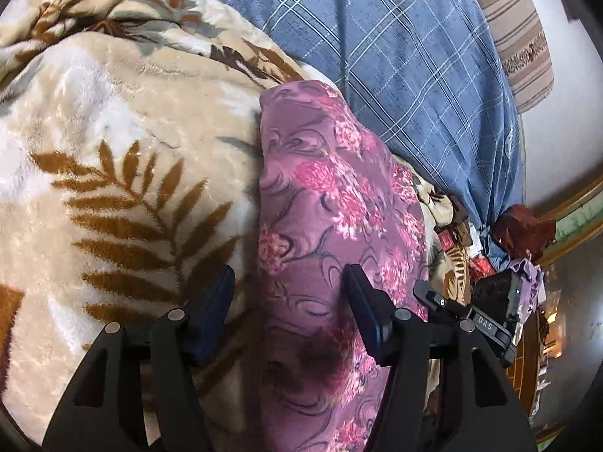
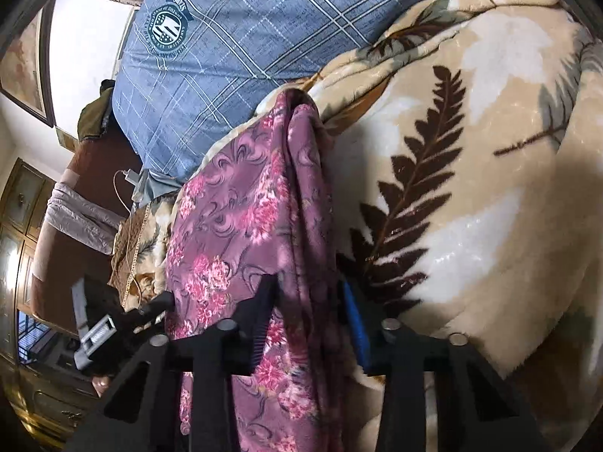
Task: Fold small clothes
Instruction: 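Pinch the bundle edge with the right gripper and press it flat, then open both grippers and smooth the folded shirt bundle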
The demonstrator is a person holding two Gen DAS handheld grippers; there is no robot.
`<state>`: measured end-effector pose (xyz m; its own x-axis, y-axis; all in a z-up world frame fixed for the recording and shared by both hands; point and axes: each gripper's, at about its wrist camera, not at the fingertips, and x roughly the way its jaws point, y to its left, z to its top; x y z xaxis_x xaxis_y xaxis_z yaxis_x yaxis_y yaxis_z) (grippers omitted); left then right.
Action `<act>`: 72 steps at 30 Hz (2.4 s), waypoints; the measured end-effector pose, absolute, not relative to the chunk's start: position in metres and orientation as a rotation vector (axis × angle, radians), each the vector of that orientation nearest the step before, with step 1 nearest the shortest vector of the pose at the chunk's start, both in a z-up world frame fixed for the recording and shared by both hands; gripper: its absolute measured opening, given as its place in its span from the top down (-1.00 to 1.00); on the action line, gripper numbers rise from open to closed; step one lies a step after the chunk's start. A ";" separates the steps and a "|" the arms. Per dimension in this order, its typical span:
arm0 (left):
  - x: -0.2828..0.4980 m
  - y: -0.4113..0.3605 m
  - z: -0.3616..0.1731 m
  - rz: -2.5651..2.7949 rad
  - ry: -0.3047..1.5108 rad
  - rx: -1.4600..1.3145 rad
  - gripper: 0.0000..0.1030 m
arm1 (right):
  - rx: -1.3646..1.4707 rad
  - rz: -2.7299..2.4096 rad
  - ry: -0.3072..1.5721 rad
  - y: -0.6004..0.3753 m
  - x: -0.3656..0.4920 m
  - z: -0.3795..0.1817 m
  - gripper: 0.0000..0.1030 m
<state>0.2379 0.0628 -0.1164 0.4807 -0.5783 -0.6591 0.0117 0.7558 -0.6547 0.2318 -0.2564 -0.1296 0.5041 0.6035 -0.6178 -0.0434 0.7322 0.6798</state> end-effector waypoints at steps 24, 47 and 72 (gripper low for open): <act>0.130 0.059 -0.124 -0.370 1.034 -0.651 -0.12 | 0.704 0.415 0.914 -0.276 0.131 -0.127 0.20; 0.095 0.053 -0.129 -0.316 1.008 -0.552 0.07 | 0.688 0.289 0.904 -0.273 0.110 -0.132 0.26; 0.107 0.067 -0.104 -0.399 0.973 -0.647 0.78 | 0.801 0.431 0.906 -0.268 0.099 -0.128 0.81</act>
